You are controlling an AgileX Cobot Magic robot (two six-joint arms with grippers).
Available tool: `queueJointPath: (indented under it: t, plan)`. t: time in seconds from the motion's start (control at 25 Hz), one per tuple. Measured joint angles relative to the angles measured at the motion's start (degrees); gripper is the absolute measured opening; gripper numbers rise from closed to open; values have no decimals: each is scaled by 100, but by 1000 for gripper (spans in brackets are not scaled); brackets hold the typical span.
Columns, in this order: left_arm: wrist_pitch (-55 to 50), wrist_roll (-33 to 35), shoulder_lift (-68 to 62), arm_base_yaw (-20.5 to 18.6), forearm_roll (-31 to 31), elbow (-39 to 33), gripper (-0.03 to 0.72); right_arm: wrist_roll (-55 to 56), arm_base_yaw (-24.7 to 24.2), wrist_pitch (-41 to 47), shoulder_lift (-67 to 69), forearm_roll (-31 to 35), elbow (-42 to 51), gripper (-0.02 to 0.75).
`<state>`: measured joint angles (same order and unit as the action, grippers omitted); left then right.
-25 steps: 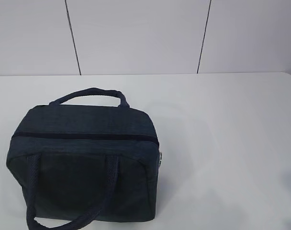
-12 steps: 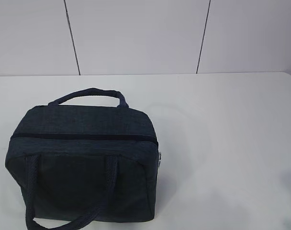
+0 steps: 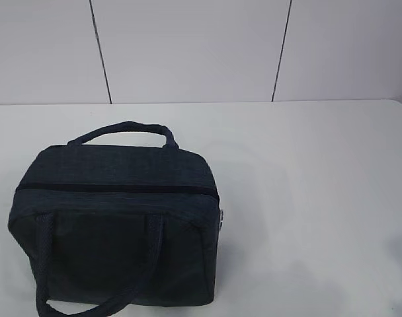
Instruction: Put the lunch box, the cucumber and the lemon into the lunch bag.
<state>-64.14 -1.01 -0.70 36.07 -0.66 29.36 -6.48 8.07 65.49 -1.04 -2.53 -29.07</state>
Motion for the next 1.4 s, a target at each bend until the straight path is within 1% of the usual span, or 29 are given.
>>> queueJointPath:
  t: [0.16, 0.24, 0.36, 0.4, 0.48, 0.56, 0.68, 1.4]
  plan:
    - [12, 0, 0, -1060, -11, 0, 317, 0, -115, 0, 0, -13, 0, 333]
    - [12, 0, 0, -1756, 0, 0, 316, 0, -334, 0, 0, -13, 0, 333]
    - [12, 0, 0, -2665, 9, 0, 316, 0, -600, 0, 0, -13, 0, 333]
    - [12, 0, 0, -2933, 9, 0, 316, 0, -632, 0, 0, -13, 0, 333]
    - [13, 0, 0, -3263, 9, 0, 316, 0, -644, 0, 0, -13, 0, 333]
    - [13, 0, 0, -3408, 12, 0, 316, 0, -644, 0, 0, -22, 0, 333]
    - [13, 0, 0, -3452, 12, 0, 316, 0, -644, 0, 0, -22, 0, 333]
    - [23, 0, 0, -3452, 66, 0, 309, 0, -644, 0, 0, -22, 0, 333]
